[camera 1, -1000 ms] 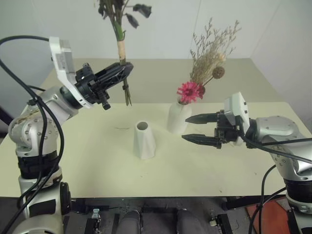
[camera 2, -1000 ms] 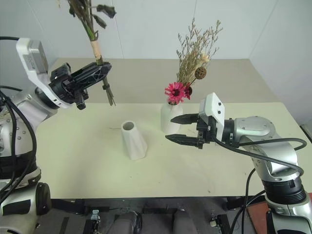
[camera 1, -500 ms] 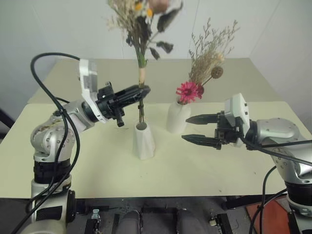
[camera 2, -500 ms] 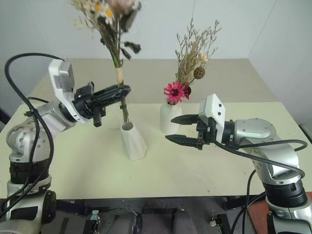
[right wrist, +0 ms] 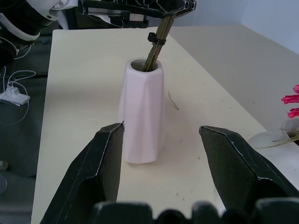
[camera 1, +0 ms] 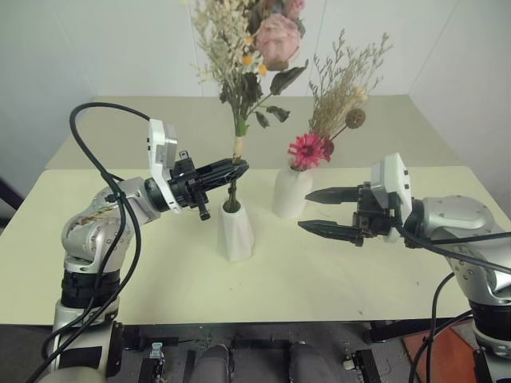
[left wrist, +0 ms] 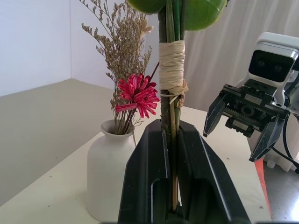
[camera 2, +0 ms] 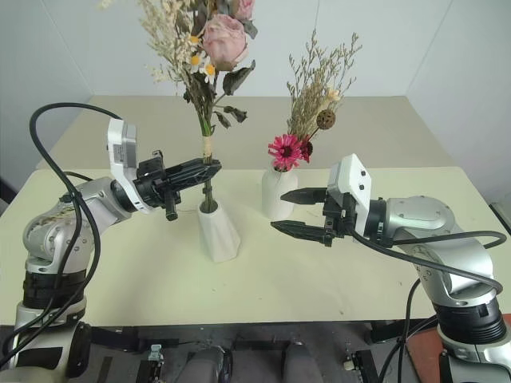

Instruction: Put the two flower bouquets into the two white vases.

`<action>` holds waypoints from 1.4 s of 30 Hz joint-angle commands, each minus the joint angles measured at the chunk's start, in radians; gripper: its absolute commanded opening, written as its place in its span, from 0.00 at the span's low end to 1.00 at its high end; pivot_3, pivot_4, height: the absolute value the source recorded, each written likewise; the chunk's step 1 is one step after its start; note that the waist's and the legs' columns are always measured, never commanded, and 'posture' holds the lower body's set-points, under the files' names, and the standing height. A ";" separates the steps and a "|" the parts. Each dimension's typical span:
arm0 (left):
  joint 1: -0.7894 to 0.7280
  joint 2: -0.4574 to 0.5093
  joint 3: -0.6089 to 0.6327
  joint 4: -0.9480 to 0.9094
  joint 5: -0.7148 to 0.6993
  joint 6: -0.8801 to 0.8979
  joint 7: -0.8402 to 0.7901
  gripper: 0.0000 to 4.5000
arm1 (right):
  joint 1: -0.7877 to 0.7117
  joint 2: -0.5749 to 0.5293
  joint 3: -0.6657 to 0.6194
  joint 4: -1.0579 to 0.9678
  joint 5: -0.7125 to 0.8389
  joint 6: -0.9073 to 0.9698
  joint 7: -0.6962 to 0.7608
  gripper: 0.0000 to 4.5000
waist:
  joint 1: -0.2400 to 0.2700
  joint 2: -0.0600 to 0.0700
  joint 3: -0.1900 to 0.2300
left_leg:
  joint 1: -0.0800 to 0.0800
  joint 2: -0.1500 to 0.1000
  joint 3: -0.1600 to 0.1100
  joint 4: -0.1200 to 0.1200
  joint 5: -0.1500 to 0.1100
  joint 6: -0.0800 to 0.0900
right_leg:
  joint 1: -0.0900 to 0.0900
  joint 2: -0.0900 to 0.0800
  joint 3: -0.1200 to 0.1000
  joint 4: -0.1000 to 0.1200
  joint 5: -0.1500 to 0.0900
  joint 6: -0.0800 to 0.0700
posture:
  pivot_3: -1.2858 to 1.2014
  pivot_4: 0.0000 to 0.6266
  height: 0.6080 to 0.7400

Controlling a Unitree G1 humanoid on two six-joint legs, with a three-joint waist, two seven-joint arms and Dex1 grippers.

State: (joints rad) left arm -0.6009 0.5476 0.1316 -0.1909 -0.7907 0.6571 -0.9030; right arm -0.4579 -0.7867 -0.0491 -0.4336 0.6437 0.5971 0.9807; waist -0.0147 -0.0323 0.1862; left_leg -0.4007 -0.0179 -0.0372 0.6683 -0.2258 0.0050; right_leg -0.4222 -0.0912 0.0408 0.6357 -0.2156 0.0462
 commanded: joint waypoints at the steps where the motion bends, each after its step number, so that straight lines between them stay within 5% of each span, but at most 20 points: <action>1: 0.016 -0.007 -0.003 -0.045 -0.001 -0.014 0.008 0.00 | 0.000 -0.016 -0.035 -0.034 0.017 0.002 -0.004 0.70 | 0.000 0.000 0.000 | 0.000 0.000 0.000 0.000 0.000 0.000 | 0.000 0.000 0.000 0.000 0.000 0.000 | 0.52 0.24 1.00; 22: 0.163 0.011 -0.030 -0.148 0.045 0.028 0.144 0.00 | -0.014 0.004 -0.028 -0.020 0.011 -0.002 -0.053 0.70 | 0.000 0.000 0.000 | 0.000 0.000 0.000 0.000 0.000 0.000 | 0.000 0.000 0.000 0.000 0.000 0.000 | 0.52 0.24 1.00; 36: 0.358 0.153 0.120 -0.360 -0.053 0.088 0.152 0.98 | -0.005 0.028 -0.016 -0.023 0.010 -0.001 -0.070 0.70 | -0.003 0.000 0.000 | 0.002 0.001 0.000 0.000 0.000 0.000 | 0.001 0.000 0.001 0.000 0.000 0.000 | 0.52 0.24 1.00; 42: 0.372 0.153 0.122 -0.373 -0.058 0.077 0.186 1.00 | -0.018 0.036 -0.001 -0.005 0.005 -0.009 -0.055 0.70 | 0.005 0.000 0.000 | 0.002 0.001 0.000 0.000 0.000 0.000 | 0.002 0.000 0.000 0.000 0.000 0.000 | 0.52 0.24 1.00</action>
State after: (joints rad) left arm -0.2224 0.6996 0.2528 -0.5416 -0.8436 0.7414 -0.7260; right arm -0.4589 -0.7503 -0.0433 -0.4299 0.6426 0.5971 0.9184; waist -0.0099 -0.0323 0.1860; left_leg -0.3989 -0.0173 -0.0370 0.6683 -0.2258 0.0051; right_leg -0.4203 -0.0909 0.0408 0.6356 -0.2156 0.0462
